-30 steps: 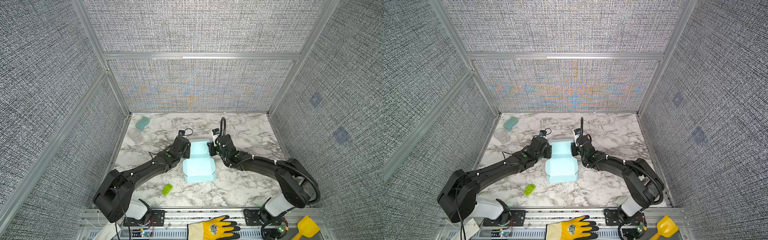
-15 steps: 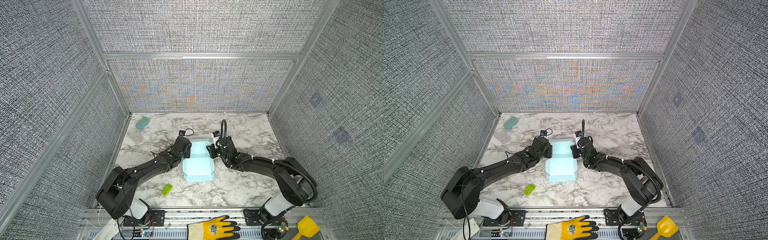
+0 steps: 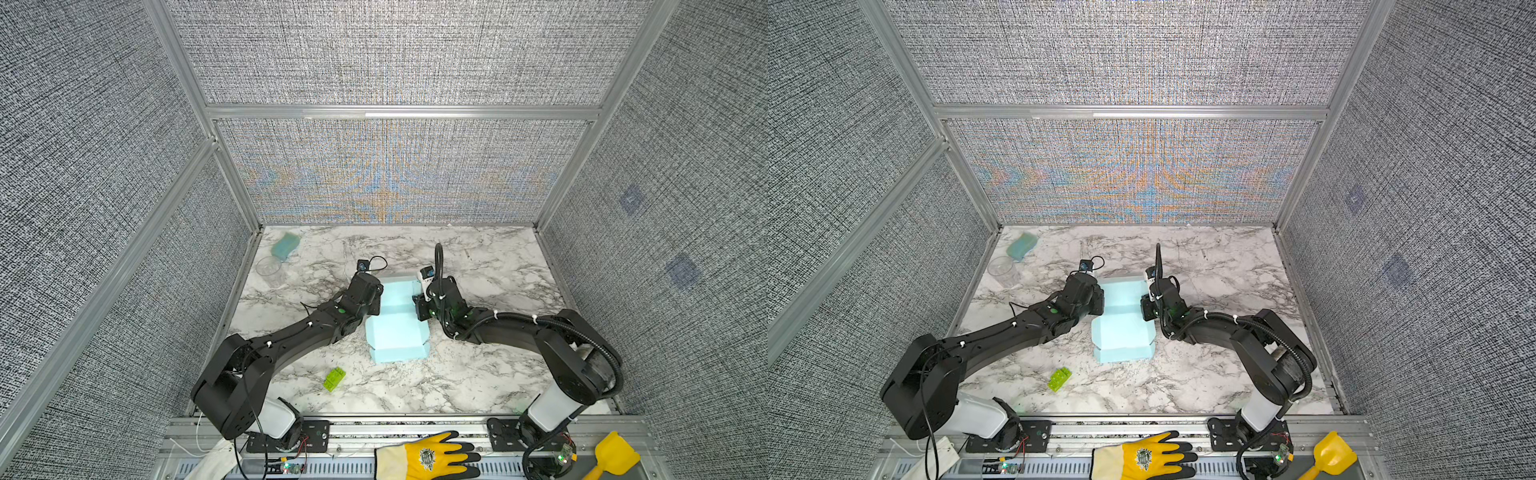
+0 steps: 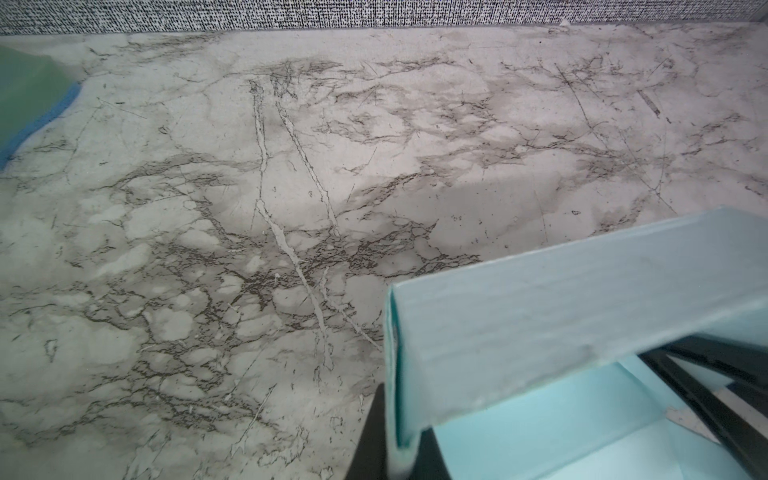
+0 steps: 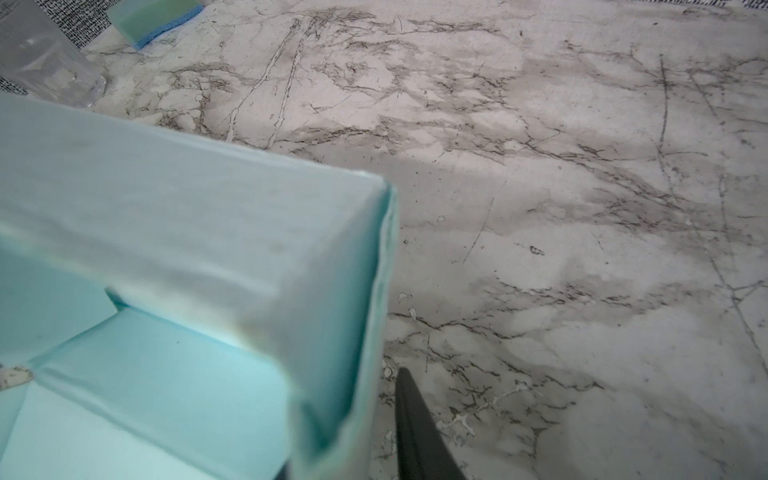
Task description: Fold the paper box
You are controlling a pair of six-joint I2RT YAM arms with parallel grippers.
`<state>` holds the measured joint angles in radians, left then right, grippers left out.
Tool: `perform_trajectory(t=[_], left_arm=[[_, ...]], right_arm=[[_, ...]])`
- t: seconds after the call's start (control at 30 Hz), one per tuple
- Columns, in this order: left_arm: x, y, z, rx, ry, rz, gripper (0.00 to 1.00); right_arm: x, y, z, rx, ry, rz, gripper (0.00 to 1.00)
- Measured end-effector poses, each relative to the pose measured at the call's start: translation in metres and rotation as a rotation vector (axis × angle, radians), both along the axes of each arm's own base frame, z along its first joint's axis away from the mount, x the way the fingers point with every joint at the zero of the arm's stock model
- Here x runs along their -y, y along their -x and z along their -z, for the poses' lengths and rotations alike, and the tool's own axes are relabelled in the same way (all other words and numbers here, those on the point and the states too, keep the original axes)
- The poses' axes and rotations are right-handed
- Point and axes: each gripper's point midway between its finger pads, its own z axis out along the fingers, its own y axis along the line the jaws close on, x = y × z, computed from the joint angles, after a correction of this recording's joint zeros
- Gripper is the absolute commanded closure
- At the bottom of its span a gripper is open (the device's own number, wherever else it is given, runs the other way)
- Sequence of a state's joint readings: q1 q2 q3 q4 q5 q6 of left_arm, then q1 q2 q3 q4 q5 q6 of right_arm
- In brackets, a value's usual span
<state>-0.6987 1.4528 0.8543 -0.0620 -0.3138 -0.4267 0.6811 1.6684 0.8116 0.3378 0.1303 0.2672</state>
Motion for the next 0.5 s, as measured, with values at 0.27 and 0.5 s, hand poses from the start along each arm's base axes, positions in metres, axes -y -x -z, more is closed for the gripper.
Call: perform_trajectory(t=[0.27, 0.5], left_arm=[[0.000, 0.004, -0.004, -0.002, 0.005, 0.006, 1.00], [0.003, 0.007, -0.003, -0.003, 0.002, 0.010, 1.00]], right_arm=[[0.001, -0.007, 0.000, 0.008, 0.007, 0.064, 1.00], [0.001, -0.016, 0.005, -0.001, 0.059, 0.126, 1.00]])
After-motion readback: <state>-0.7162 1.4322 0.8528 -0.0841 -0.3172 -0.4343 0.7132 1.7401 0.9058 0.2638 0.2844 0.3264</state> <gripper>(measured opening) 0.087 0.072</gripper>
